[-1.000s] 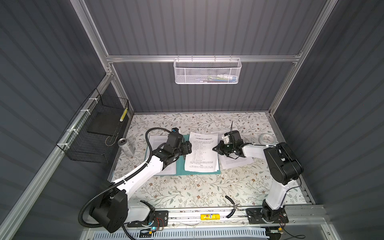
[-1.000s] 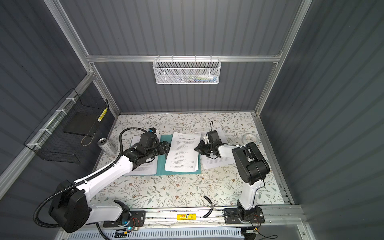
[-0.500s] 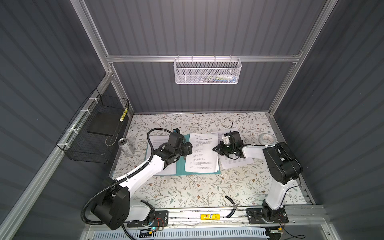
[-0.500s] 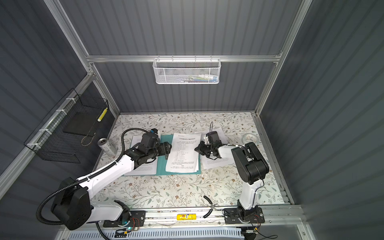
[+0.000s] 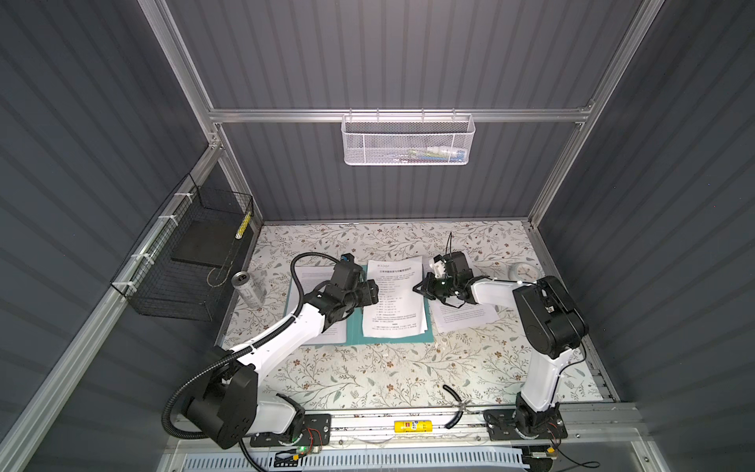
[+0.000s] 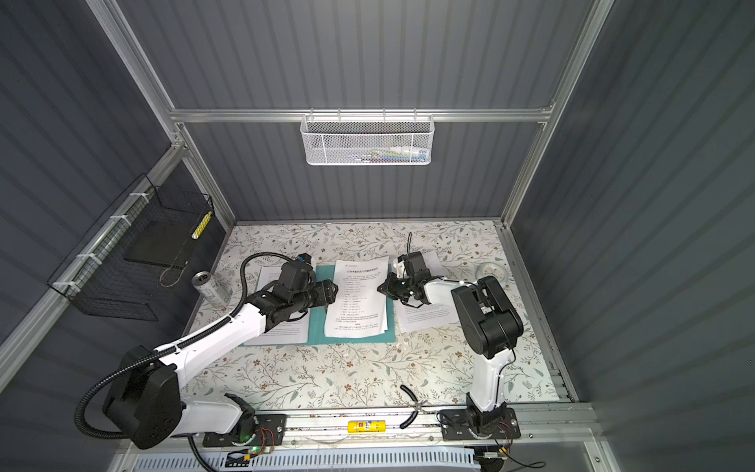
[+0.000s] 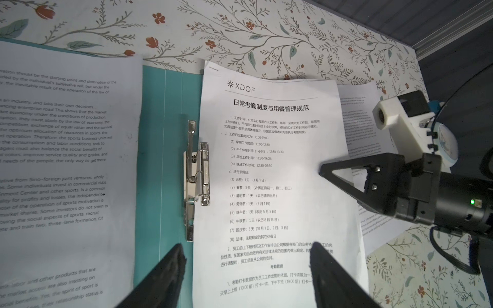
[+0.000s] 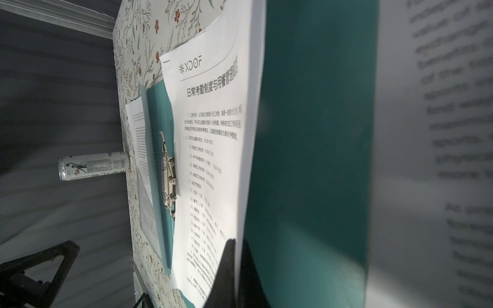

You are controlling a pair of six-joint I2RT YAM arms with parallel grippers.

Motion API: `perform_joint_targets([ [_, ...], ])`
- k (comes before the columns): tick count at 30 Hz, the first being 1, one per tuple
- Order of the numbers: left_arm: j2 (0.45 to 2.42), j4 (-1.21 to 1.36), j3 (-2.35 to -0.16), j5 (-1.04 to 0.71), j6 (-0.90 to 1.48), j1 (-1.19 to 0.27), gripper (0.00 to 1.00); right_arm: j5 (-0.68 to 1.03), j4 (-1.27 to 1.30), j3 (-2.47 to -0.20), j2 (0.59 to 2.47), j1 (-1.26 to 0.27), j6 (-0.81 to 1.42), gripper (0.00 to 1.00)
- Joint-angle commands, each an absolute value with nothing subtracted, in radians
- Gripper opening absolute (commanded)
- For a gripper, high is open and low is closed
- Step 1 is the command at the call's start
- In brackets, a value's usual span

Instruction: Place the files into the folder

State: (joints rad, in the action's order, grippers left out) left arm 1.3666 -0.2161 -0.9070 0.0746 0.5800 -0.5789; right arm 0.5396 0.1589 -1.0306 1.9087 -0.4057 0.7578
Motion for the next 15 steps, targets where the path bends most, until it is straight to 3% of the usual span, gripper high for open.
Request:
perform_joint_targets([
  [1, 1.373, -0.208, -0.909, 0.064, 0.586, -0.57, 0.75, 0.55, 0.115, -1.051, 1.926, -0.406, 0.71, 0.0],
  [15, 1.382, -0.206, -0.904, 0.067, 0.597, -0.571, 0.75, 0.601, 0.084, -1.086, 1.945, -0.407, 0.675, 0.0],
])
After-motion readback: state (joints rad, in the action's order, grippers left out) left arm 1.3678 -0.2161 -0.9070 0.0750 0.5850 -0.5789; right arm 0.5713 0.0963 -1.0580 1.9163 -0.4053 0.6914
